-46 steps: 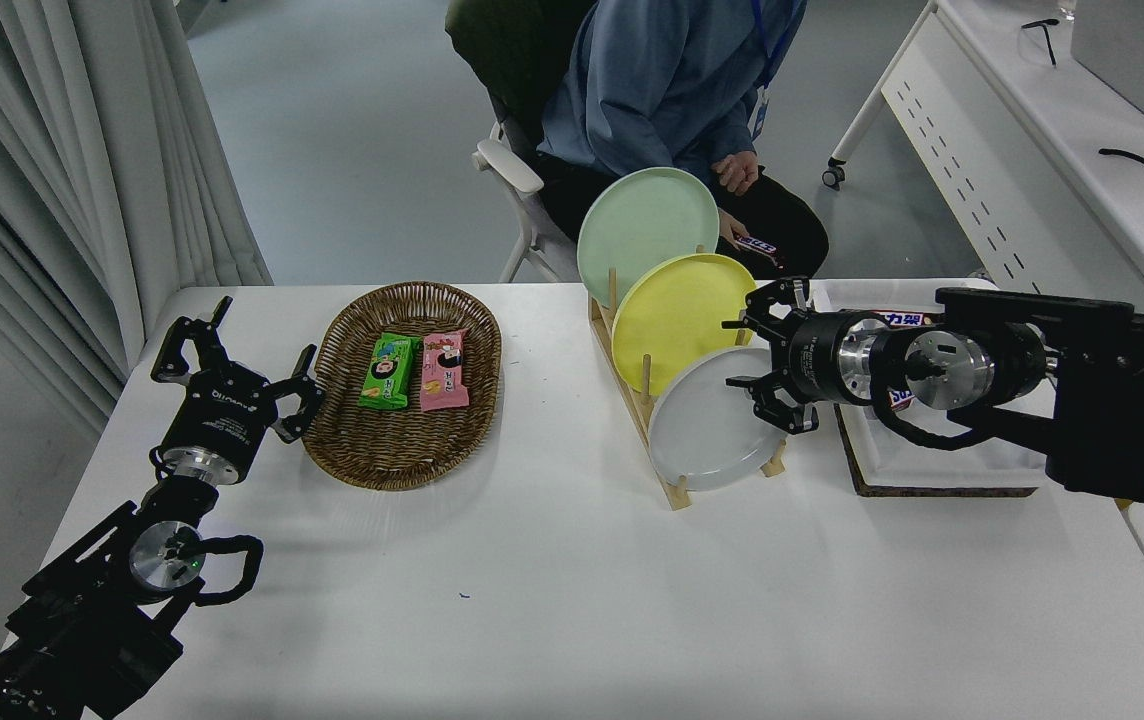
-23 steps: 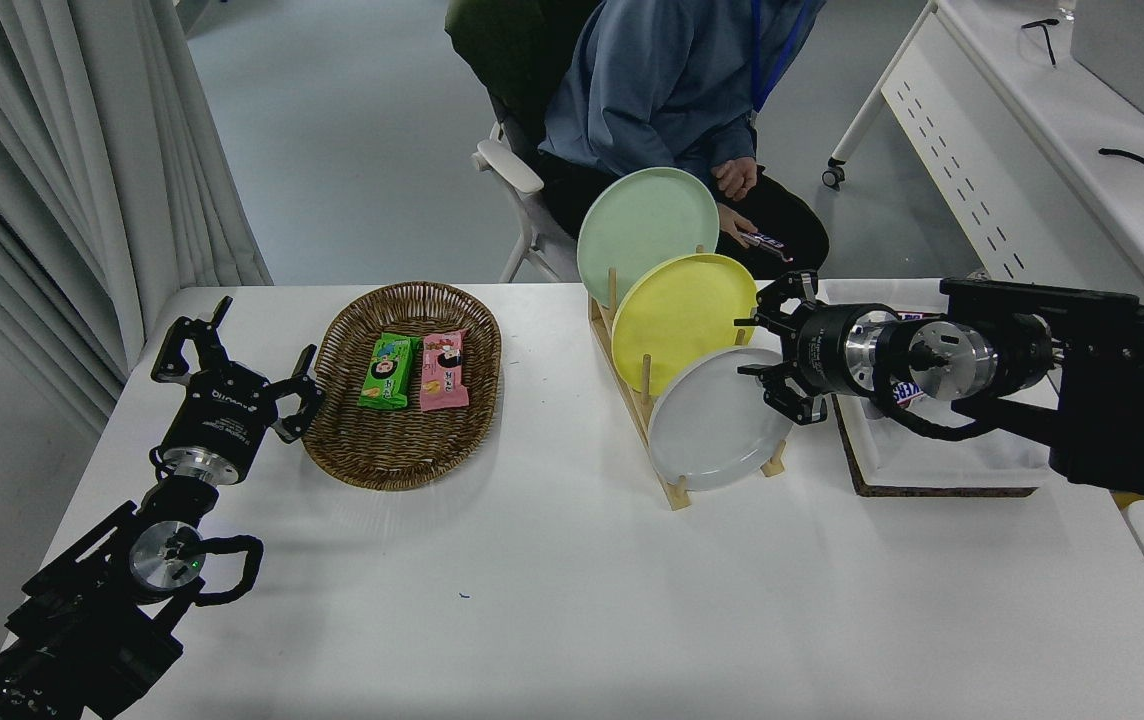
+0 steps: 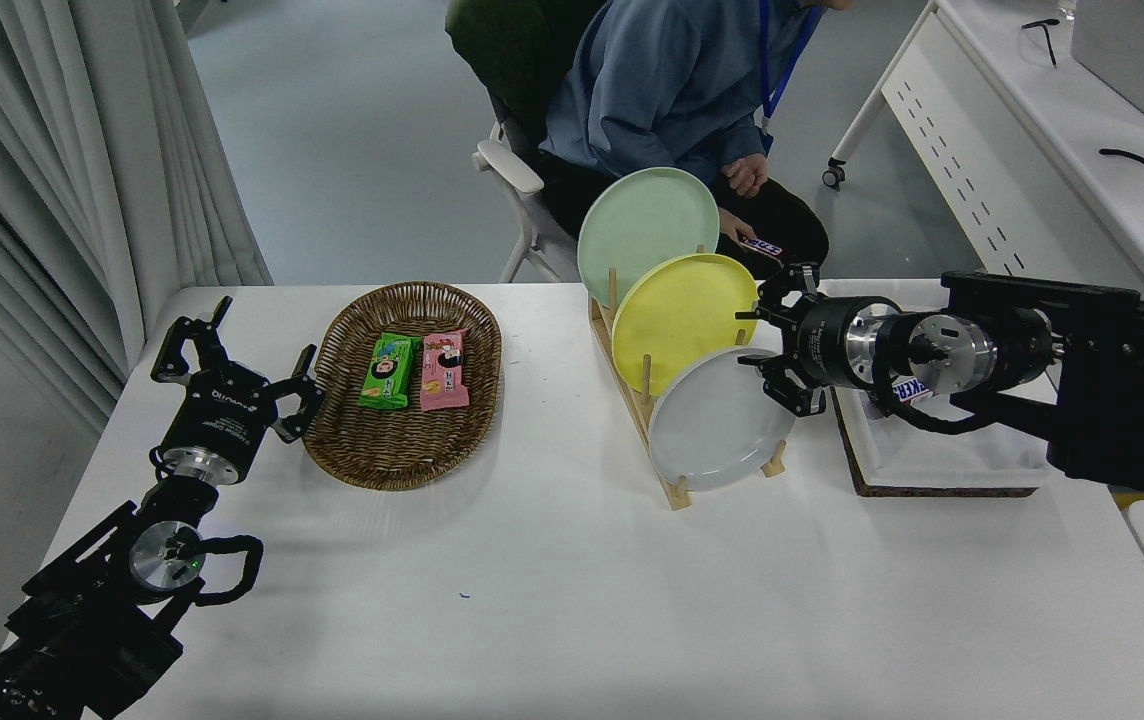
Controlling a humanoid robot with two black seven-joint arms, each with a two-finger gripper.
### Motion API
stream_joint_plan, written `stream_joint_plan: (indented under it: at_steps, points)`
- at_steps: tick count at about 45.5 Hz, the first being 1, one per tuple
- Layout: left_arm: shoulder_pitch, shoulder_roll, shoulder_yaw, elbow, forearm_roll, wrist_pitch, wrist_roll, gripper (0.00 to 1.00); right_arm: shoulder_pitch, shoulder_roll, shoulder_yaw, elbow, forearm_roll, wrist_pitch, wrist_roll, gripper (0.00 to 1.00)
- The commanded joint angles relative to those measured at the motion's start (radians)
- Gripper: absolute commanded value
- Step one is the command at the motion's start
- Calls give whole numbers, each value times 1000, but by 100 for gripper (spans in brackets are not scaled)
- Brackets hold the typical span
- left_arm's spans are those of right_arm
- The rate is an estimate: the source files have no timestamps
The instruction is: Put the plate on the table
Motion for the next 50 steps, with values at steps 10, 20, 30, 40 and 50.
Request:
stream_joint_plan:
  at_steps: [10,20,30,40,50]
  points:
    - [0,0,0,-1,0,0,0,100,-2,7,2,-21,-1,1,-6,42]
    - [0,0,0,-1,0,0,0,100,-2,11,2,-24,-1,1,-9,38]
    - [0,0,0,1,0,0,1,100,-2,11,2,-26,-1,1,-31,30]
    - [0,0,0,-1,0,1,0,100,-2,11,3,-27,-1,3,-43,27]
    - [0,0,0,-1,0,0,0,100,-2,11,3,-27,-1,3,-43,24]
